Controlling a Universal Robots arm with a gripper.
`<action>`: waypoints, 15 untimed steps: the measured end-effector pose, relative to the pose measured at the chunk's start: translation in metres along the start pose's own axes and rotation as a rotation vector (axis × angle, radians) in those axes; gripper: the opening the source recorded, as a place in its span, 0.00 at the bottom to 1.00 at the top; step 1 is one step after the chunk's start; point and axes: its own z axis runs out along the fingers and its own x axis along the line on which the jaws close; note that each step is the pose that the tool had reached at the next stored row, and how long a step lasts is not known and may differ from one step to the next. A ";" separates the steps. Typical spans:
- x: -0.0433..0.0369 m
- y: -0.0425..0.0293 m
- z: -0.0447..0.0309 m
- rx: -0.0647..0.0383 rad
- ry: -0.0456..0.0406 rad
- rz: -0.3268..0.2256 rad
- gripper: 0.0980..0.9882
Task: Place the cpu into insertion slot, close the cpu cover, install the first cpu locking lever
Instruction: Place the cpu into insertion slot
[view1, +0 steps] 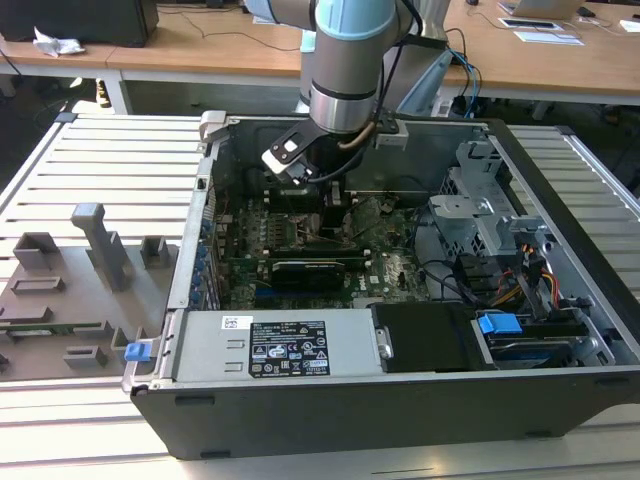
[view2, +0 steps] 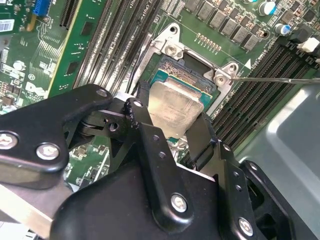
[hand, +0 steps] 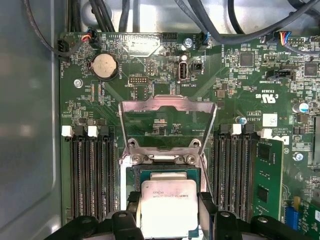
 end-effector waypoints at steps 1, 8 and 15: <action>0.0000 0.0000 0.0009 0.000 0.0001 0.000 0.50; 0.0015 -0.0015 0.0089 0.000 0.0037 0.000 0.50; 0.0022 -0.0014 0.0125 0.000 0.0052 0.000 0.50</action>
